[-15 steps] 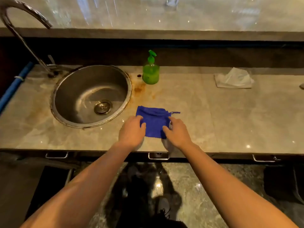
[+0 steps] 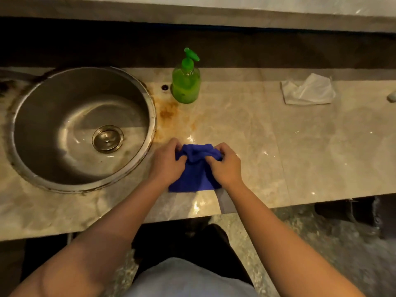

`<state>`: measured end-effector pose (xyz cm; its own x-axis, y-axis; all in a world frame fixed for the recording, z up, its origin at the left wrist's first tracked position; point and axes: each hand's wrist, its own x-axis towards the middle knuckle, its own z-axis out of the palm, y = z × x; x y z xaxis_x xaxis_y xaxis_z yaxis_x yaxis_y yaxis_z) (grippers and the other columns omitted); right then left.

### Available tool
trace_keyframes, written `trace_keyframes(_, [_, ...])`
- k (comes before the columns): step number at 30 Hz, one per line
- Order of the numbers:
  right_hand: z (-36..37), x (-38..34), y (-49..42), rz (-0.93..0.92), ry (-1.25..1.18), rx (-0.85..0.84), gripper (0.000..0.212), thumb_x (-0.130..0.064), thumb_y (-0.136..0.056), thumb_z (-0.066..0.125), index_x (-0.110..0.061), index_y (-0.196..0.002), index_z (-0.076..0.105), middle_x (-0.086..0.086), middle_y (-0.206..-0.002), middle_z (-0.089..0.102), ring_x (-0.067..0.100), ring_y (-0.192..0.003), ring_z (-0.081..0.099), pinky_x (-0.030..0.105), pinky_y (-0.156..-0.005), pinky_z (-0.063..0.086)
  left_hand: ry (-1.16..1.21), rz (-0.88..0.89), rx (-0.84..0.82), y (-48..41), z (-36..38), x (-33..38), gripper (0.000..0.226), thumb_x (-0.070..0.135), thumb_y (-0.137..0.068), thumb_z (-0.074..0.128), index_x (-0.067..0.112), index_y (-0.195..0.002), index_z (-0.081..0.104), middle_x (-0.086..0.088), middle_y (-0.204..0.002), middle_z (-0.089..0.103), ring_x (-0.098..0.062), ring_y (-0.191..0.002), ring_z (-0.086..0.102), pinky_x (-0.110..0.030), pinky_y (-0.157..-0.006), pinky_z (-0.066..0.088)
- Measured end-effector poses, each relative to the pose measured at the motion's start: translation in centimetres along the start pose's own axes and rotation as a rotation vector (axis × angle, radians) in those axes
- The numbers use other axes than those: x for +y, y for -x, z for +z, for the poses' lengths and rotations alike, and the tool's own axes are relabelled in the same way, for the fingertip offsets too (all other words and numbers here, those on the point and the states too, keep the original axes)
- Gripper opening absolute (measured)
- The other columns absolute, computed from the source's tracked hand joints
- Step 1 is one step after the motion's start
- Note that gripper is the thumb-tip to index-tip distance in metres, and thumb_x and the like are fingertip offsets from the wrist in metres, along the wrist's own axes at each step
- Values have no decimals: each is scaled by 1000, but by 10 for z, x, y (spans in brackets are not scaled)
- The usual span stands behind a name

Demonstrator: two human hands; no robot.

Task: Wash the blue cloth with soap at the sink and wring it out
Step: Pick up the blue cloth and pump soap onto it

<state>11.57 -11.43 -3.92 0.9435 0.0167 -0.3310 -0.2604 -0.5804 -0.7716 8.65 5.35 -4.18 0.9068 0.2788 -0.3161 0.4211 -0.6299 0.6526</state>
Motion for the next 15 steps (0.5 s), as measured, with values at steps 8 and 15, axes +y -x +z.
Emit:
trace_keyframes(8, [-24, -46, -31, 403, -1112, -381, 14, -23, -98, 64, -11, -103, 59, 16, -109, 69, 29, -104, 68, 46, -95, 55, 1019, -479, -59, -30, -24, 48, 37, 44, -83, 70, 14, -104, 66, -7, -96, 75, -26, -90, 72, -40, -74, 58])
trace_keyframes(15, [-49, -60, -61, 468, -1338, -678, 43, -36, -95, 64, -16, -134, 63, 15, -136, 65, 34, -128, 60, 51, -110, 44, 1377, -542, -88, -38, -42, 97, 42, 44, -92, 59, 13, -119, 65, -11, -110, 74, -31, -101, 71, -41, -80, 59])
